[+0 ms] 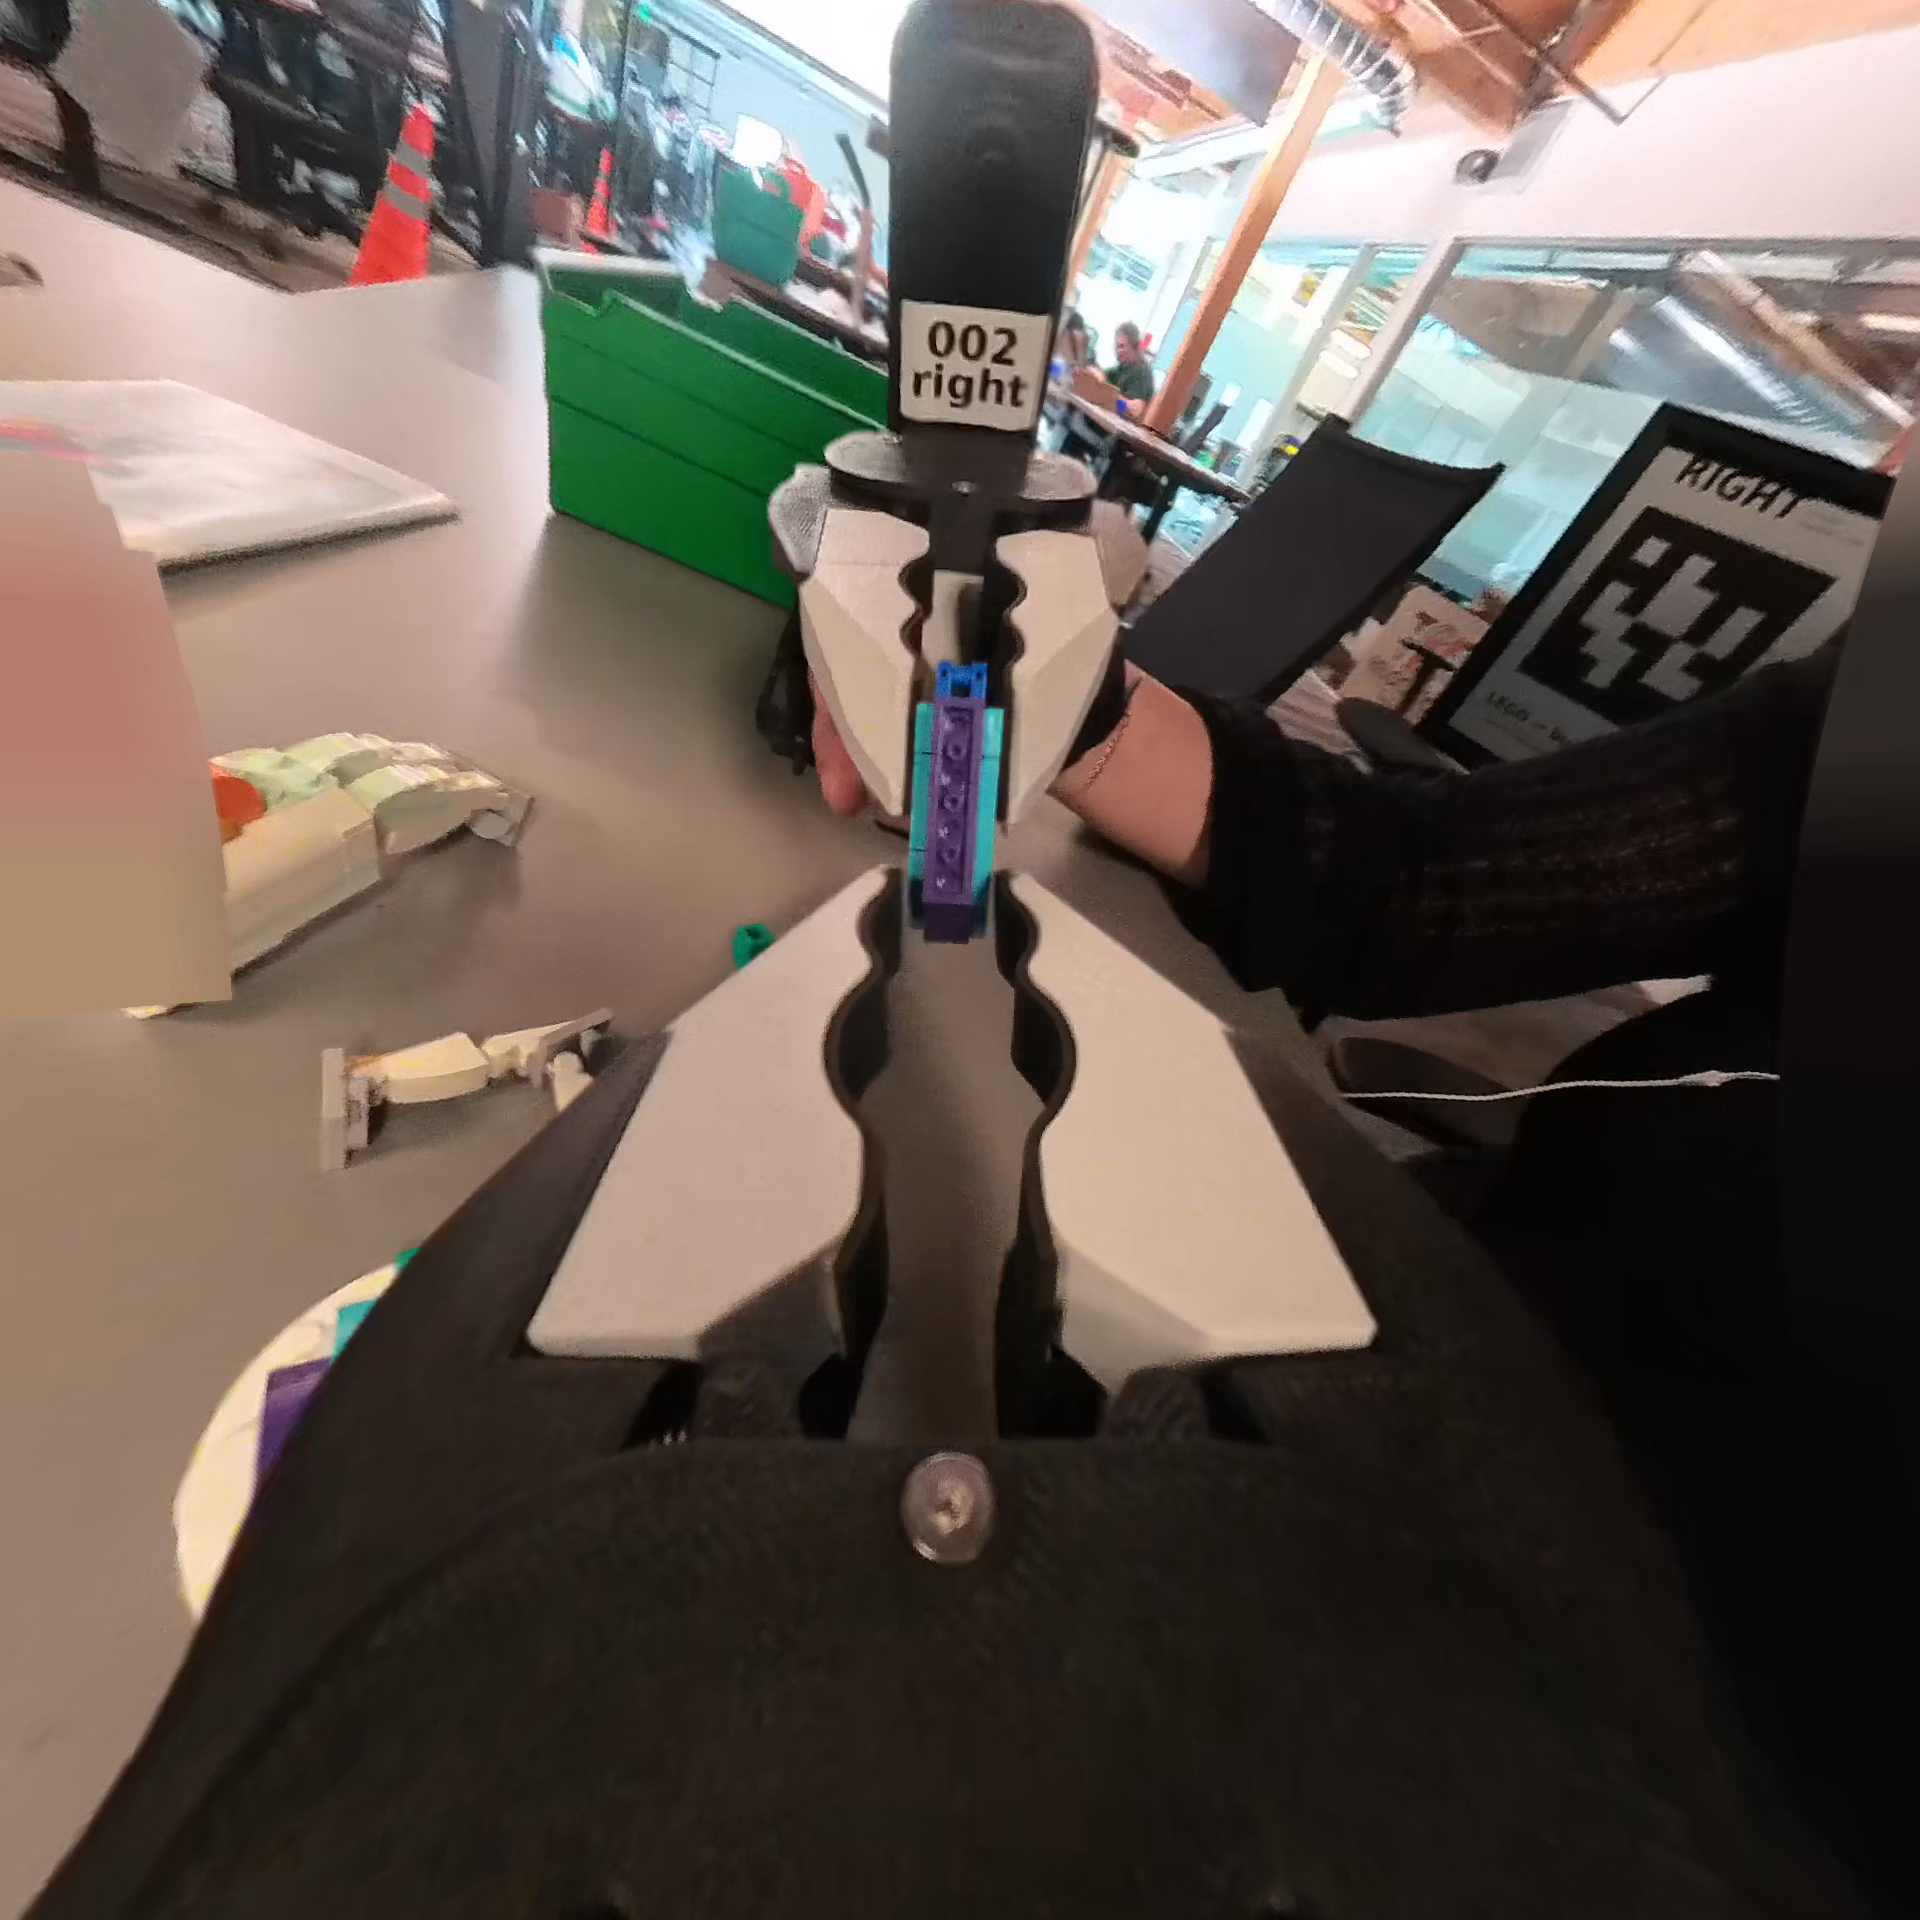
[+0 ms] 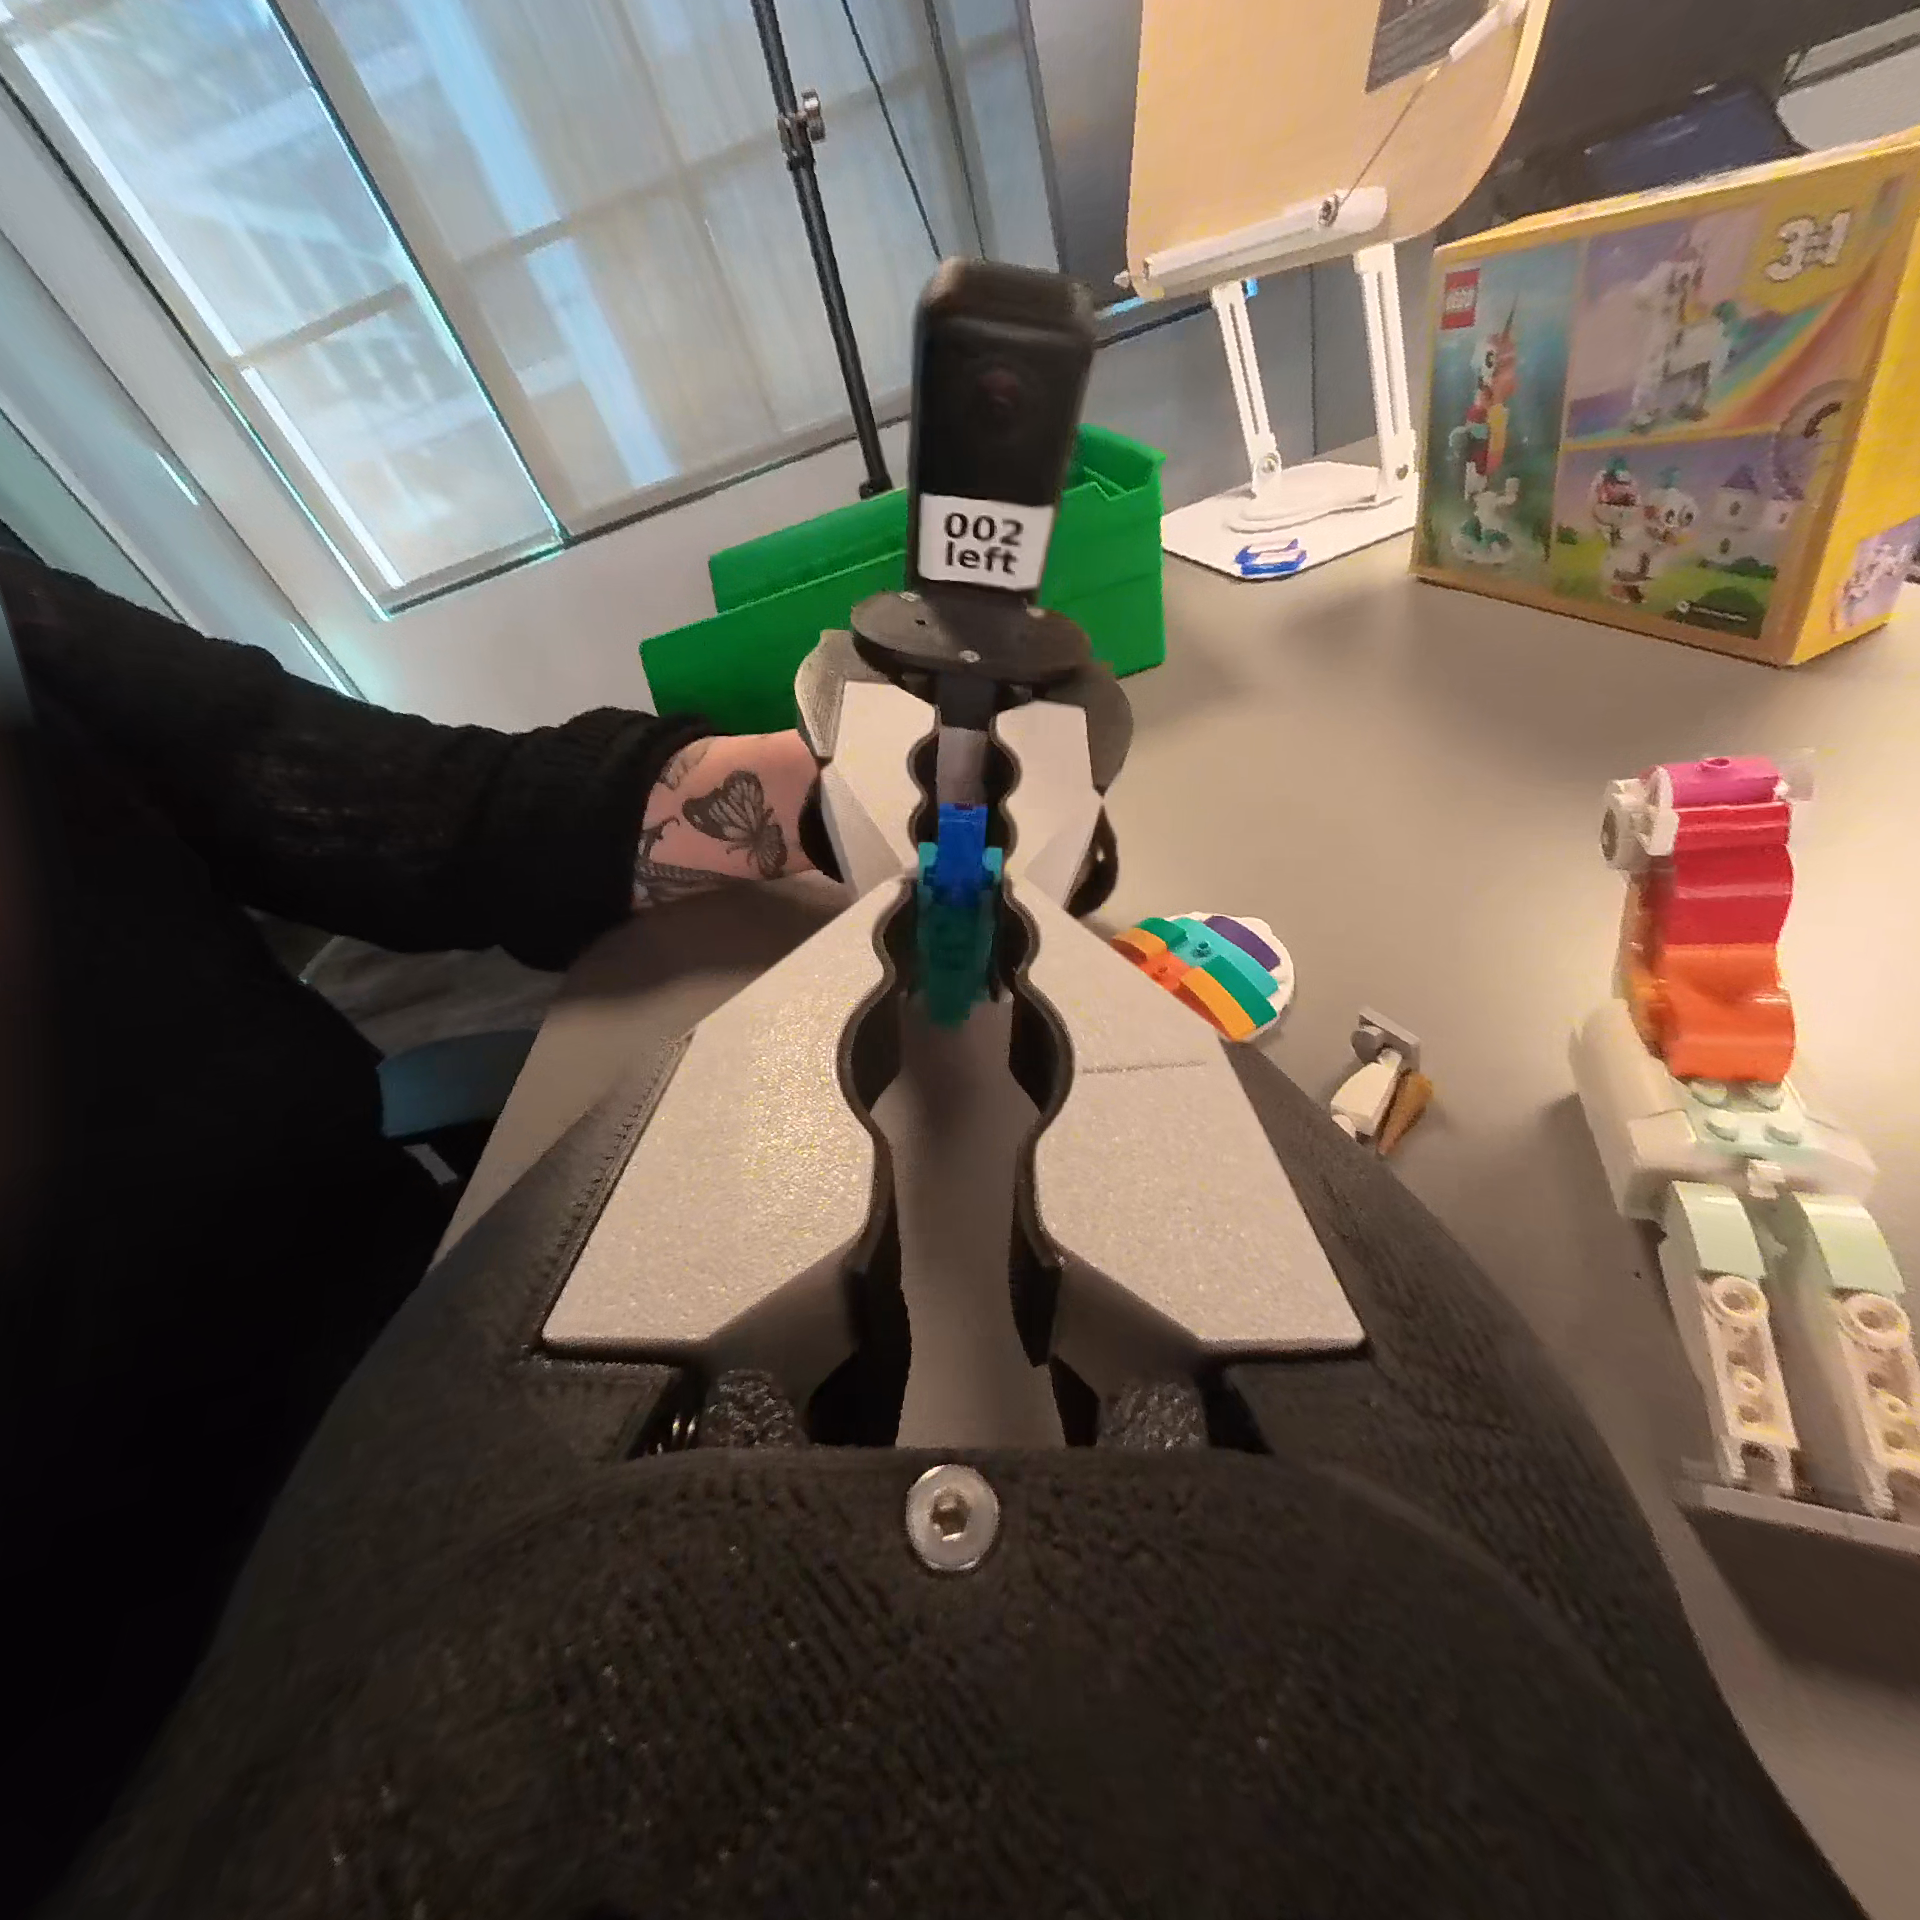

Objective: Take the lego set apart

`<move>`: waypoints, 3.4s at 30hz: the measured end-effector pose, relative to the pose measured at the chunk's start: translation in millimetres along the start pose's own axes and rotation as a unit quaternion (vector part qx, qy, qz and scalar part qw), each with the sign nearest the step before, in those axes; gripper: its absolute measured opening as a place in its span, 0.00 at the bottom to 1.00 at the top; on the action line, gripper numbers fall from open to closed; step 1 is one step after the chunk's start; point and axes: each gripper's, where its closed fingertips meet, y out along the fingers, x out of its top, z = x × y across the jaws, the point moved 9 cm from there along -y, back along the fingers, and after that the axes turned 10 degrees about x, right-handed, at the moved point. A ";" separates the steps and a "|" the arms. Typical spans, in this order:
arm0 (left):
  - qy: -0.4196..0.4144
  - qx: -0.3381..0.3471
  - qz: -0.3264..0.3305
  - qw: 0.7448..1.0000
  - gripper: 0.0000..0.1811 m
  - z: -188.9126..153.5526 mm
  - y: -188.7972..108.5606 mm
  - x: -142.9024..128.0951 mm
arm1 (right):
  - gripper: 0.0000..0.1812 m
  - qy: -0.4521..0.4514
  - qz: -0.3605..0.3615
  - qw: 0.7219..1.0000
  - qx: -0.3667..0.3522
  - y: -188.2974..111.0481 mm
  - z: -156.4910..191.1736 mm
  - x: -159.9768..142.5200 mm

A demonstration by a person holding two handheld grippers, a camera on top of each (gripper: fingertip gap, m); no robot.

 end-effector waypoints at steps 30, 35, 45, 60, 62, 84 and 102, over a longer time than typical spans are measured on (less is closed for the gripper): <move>0.001 -0.053 -0.073 0.996 0.07 -4.1 -10.8 11.8 | 0.03 -0.017 -0.056 0.997 0.051 0.1 5.8 2.5; -0.012 -0.100 -0.057 0.993 0.08 -9.3 -9.1 11.2 | 0.03 0.030 -0.076 0.989 0.126 0.8 5.5 -1.6; -0.036 -0.148 -0.056 0.987 0.07 -12.8 -7.6 10.7 | 0.03 0.071 -0.098 0.974 0.192 2.0 6.5 -4.3; -0.015 0.013 0.002 1.000 0.08 11.6 -13.2 3.7 | 0.03 0.025 0.198 0.965 -0.168 -29.1 -28.2 -32.0; -0.013 0.009 0.011 1.000 0.07 10.0 -9.4 1.4 | 0.05 0.033 0.219 0.959 -0.176 -28.0 -30.8 -37.2; -0.023 -0.034 -0.003 0.999 0.08 2.4 -2.1 1.0 | 0.07 0.037 -0.021 0.999 0.033 -0.7 -3.1 -5.4; 0.022 -0.079 -0.019 0.996 0.06 -11.4 -8.2 11.1 | 0.07 -0.006 -0.005 0.996 0.089 0.0 12.3 -2.2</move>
